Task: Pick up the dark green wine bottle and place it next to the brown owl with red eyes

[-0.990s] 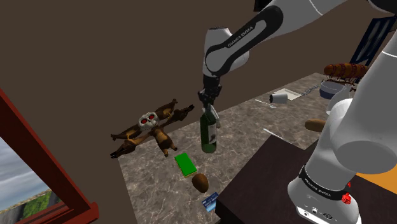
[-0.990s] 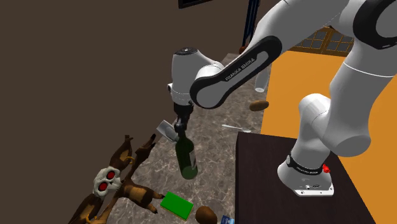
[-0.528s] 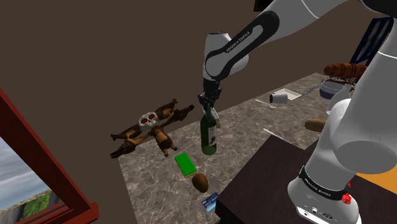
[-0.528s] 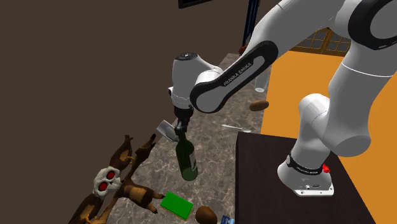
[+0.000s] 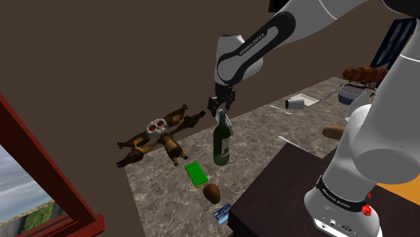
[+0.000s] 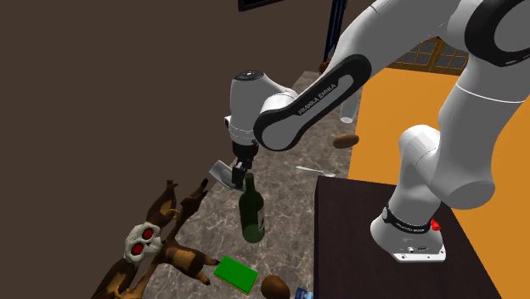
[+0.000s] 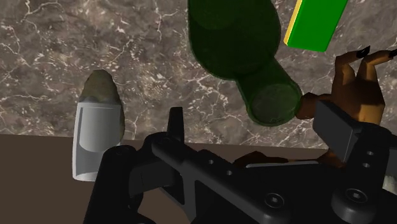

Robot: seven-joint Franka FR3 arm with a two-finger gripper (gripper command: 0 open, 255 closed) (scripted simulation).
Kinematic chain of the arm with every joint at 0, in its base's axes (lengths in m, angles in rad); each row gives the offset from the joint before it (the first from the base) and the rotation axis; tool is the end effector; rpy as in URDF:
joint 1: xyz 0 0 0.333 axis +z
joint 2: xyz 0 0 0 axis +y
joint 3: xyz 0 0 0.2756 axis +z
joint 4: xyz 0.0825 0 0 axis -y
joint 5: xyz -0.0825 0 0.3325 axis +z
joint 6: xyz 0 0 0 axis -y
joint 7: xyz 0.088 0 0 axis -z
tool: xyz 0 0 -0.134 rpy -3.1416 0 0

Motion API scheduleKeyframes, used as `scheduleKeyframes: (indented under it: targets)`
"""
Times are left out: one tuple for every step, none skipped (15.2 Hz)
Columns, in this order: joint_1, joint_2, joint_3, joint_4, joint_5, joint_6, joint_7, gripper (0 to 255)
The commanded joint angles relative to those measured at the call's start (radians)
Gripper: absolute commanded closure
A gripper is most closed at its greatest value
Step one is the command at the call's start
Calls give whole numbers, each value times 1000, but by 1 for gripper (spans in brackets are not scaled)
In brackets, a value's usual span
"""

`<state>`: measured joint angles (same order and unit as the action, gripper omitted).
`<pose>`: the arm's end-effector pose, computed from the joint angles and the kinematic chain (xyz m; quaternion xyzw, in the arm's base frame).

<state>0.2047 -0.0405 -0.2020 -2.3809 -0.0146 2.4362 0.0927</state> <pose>0.4679 0.0012 0.3142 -0.9981 0.0397 -0.0475 0.0013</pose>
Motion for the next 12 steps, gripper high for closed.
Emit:
scheduleKeyframes:
  targets:
    - [0,-26,1,9,-7,-34,5,0]
    - [0,-51,2,19,-13,-68,10,0]
    - [-1,-74,3,30,-19,-103,14,0]
    - [-1,-91,4,40,-23,-130,17,0]
    - [-1,-91,4,40,-23,-130,17,0]
    - [-1,-92,4,40,-23,-130,17,0]
    - [-1,-91,4,40,-23,-130,17,0]
    - [-1,-91,4,40,-23,-130,17,0]
    - [-1,-91,4,40,-23,-130,17,0]
    - [-1,-91,4,40,-23,-130,17,0]
    - [-1,-91,4,40,-23,-130,17,0]
    - [-1,-91,4,40,-23,-130,17,0]
